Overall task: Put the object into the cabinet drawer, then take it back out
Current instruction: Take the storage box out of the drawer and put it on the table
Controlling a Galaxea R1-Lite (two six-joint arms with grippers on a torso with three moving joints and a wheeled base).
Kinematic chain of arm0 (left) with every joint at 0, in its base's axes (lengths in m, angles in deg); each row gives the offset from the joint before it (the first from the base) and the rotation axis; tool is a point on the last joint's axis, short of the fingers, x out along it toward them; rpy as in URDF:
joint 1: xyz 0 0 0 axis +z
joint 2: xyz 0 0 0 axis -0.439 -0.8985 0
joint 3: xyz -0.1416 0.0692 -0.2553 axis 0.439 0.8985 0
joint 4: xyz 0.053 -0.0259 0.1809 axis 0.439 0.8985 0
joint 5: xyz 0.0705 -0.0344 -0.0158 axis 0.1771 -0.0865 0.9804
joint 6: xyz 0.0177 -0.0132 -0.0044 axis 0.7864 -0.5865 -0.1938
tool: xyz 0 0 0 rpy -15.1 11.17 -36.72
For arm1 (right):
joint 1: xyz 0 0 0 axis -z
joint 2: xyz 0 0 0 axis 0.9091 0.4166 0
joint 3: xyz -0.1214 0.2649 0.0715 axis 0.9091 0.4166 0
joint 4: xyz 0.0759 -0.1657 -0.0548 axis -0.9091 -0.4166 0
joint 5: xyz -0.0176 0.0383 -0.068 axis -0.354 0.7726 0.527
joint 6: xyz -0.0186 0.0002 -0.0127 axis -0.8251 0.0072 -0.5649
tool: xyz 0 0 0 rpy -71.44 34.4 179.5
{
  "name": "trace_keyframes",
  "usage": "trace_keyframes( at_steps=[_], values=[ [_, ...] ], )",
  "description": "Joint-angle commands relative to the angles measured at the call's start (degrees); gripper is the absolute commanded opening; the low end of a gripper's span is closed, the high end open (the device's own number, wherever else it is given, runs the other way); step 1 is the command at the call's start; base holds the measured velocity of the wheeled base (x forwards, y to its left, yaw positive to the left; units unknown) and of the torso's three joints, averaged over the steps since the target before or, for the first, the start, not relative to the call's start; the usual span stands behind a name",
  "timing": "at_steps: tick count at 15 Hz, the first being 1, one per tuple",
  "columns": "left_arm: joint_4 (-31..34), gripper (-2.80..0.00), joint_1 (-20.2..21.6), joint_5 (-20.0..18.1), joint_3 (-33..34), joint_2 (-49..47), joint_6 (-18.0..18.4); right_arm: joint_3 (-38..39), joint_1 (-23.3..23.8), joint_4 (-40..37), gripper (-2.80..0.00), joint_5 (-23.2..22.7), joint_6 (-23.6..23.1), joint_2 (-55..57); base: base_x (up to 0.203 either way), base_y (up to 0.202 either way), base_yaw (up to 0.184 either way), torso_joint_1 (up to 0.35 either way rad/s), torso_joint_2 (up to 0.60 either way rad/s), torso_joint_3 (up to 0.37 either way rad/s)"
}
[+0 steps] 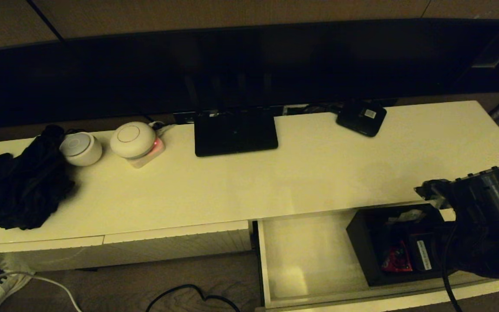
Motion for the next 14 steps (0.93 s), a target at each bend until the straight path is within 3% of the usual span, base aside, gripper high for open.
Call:
trace_keyframes(
  at_steps=[1,14],
  values=[
    [0.0,-2.80,0.0,0.0,0.2,0.0,0.0,-1.6,0.0,-0.9,-2.80,0.4,0.1,-1.1,0.000,0.000,0.000,0.000,0.00,0.000],
    [0.0,-2.80,0.0,0.0,0.2,0.0,0.0,-10.1,0.0,-6.8,-2.80,0.3,-2.3,-5.1,0.000,0.000,0.000,0.000,0.00,0.000]
  ],
)
